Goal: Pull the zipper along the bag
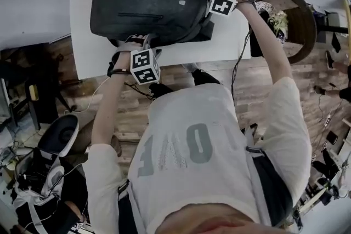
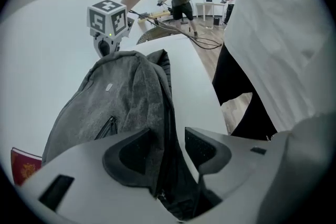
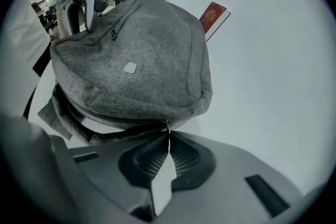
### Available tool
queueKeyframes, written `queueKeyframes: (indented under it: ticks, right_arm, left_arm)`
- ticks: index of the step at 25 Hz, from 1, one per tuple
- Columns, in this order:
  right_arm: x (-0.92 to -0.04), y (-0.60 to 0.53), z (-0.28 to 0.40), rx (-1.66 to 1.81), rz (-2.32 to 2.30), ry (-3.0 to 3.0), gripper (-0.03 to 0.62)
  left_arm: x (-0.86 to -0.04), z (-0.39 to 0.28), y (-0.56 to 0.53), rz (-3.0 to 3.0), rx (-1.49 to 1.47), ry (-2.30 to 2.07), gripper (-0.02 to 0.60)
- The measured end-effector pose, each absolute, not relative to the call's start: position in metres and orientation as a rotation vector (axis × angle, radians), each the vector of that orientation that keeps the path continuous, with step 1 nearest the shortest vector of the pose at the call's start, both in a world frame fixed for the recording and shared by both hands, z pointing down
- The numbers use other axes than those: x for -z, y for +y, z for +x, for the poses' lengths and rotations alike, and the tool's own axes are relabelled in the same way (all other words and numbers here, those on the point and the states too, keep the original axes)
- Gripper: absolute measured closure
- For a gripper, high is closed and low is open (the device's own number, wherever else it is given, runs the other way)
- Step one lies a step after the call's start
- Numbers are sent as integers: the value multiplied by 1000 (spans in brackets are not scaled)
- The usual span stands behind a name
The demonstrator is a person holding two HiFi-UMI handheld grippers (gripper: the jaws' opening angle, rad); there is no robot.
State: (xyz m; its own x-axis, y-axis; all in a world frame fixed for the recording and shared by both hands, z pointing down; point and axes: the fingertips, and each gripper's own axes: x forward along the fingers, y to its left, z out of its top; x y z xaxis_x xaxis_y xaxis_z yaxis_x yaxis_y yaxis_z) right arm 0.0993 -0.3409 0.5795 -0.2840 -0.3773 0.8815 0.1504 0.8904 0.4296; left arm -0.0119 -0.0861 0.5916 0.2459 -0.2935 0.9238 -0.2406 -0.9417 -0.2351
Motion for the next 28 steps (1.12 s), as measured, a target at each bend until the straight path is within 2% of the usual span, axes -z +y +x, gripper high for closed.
queueKeyframes:
  ticks: [7,12,16,21,28]
  right_arm:
    - [-578,-382,49,649,142,-1789,563]
    - [-576,-385,45,683,128,-1764,565]
    - [-560,-372,64,687,115,-1727,565]
    - [-560,-375,68,633,73,-1671,565]
    - [-565,-373,65,517,102,-1717,566]
  left_arm:
    - [-592,12,-101,-2501,1786,697,376]
    - [-581,15,-95,-2626,1645,689,373]
    - [-560,-13,-77,-2489,1755,654,282]
    - [-593,-63,-81,-2429,1861,551,267]
    - [-603,-65,-88,-2495,1787,559,267]
